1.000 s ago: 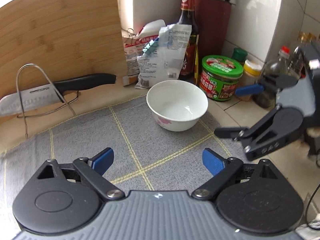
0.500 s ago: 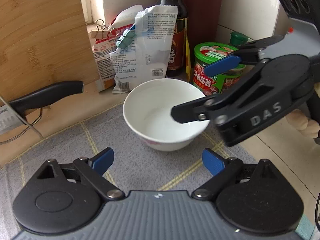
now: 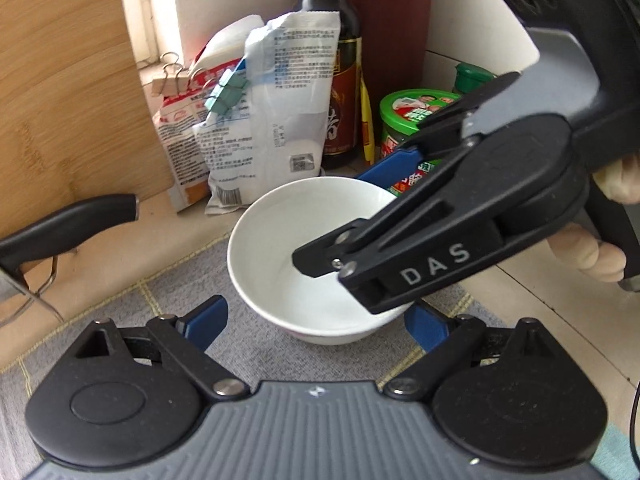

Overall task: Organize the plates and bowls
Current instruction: 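Close the left gripper on the last flower bowl rim while the right gripper grips its opposite rim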

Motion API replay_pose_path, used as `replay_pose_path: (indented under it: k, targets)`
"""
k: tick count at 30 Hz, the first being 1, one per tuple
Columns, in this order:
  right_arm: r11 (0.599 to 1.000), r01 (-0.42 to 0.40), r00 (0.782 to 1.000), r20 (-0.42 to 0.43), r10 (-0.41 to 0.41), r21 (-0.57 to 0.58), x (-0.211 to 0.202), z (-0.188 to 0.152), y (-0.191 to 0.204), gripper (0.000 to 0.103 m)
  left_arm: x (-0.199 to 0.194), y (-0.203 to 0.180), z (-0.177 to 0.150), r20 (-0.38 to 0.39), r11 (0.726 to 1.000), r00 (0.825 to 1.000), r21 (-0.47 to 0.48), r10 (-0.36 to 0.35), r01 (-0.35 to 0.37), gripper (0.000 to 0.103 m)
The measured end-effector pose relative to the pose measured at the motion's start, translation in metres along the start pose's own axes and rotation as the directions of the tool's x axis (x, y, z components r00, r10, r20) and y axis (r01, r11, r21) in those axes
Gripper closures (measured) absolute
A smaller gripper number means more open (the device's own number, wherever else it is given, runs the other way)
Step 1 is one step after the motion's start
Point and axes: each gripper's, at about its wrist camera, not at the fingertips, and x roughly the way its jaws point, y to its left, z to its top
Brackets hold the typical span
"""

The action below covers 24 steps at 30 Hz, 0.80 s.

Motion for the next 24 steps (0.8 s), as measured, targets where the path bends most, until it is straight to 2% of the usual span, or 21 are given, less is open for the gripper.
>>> replay_pose_path:
  k: [7, 14, 24]
  targets:
    - [1.0, -0.003, 1.0, -0.019, 0.003, -0.005, 0.0029, 0.0043, -0.0013, 0.038, 0.0031, -0.0003, 0.003, 0.0, 0.999, 1.0, 0.043, -0.011, 0.01, 0.009]
    - [1.0, -0.003, 1.0, -0.028, 0.003, -0.019, 0.0041, 0.0058, -0.0017, 0.038, 0.0065, 0.001, 0.0058, 0.003, 0.998, 0.999, 0.052, -0.039, 0.039, 0.009]
    - [1.0, -0.011, 0.999, -0.036, 0.01, -0.03, 0.0025, 0.0079, 0.0005, 0.038, 0.0056, 0.0007, 0.0062, -0.008, 0.998, 0.999, 0.049, -0.043, 0.044, 0.01]
